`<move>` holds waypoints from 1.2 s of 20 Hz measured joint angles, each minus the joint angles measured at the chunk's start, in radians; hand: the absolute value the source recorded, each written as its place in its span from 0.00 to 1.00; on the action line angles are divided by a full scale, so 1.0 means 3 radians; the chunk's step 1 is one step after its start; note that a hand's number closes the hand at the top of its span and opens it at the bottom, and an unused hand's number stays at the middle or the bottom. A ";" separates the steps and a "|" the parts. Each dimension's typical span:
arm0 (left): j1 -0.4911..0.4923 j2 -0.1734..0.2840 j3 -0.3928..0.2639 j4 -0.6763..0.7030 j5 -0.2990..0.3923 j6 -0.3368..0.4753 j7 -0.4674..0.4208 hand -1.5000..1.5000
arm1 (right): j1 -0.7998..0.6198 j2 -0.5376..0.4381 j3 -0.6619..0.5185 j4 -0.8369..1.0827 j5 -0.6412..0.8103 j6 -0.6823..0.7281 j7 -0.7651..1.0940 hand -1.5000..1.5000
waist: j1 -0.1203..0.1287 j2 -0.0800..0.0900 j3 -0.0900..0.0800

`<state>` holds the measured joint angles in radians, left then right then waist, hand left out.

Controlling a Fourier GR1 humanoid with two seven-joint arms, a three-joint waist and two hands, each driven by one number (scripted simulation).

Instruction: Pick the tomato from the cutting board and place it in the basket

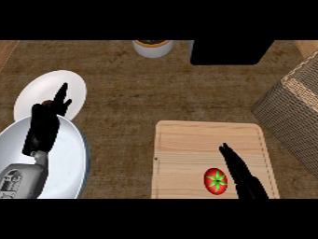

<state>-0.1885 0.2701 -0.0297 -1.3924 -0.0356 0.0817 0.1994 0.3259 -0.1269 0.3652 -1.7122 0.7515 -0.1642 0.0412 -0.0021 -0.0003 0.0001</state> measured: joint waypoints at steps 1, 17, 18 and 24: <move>-0.0012 -0.0016 0.0018 0.0015 -0.0017 -0.0008 0.0006 0.50 | -0.0011 -0.0004 -0.0010 0.0011 -0.0014 0.0003 -0.0012 0.00 | 0.0000 -0.0001 -0.0001; -0.0020 -0.0049 0.0172 -0.0008 -0.0099 -0.0160 0.0024 0.50 | -0.0326 0.0028 0.0032 0.0561 0.0503 -0.0398 -0.0177 1.00 | 0.0002 -0.0009 -0.0011; -0.0029 -0.0052 0.0178 0.0003 -0.0096 -0.0177 0.0024 0.50 | -0.0342 0.0035 0.0045 0.0555 0.0568 -0.0412 -0.0149 1.00 | 0.0000 -0.0009 -0.0013; -0.0100 -0.0076 0.0193 0.0078 -0.0110 -0.0180 -0.0001 0.50 | -0.0339 -0.0227 0.0224 0.0500 0.1039 -0.0299 -0.0132 1.00 | 0.0012 -0.0012 -0.0010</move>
<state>-0.2185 0.2472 0.0282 -1.3689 -0.0685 0.0277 0.1991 0.2242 -0.1950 0.4323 -1.5620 1.0632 -0.2539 0.0015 0.0013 -0.0040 -0.0028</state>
